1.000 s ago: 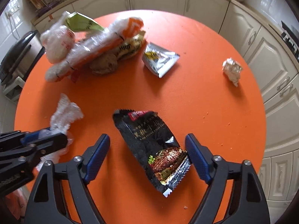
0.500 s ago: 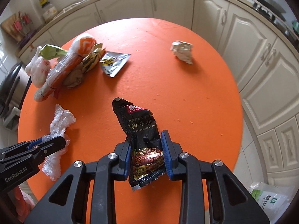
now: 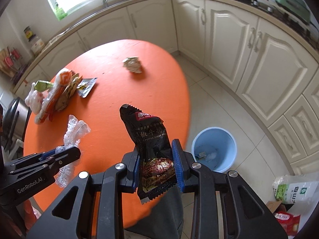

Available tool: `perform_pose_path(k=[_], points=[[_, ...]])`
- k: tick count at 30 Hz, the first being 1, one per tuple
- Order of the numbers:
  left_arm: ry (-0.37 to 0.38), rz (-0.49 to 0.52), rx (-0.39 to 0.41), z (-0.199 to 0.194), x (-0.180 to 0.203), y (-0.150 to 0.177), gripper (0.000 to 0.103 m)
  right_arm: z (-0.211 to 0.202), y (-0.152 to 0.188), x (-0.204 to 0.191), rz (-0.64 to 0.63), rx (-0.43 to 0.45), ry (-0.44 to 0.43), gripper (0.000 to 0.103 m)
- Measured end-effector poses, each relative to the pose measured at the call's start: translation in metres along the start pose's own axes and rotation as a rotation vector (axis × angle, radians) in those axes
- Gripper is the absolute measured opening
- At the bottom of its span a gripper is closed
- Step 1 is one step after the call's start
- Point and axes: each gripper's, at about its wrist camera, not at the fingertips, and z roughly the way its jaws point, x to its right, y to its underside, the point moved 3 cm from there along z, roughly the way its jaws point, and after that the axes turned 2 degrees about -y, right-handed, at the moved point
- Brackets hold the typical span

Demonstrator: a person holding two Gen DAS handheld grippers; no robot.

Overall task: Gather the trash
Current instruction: 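Lift both items and carry them toward the blue bucket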

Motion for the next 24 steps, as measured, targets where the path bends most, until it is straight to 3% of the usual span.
perform_pose_path(k=[13, 24], points=[[0.045, 0.230, -0.059, 0.049, 0.126, -0.018, 0.019, -0.034, 0.007, 0.109, 0.223, 0.087, 0.071, 0.029], [0.043, 0.339, -0.138, 0.127, 0.202, -0.045, 0.019, -0.043, 0.020, 0.187, 0.385, 0.104, 0.135, 0.029]])
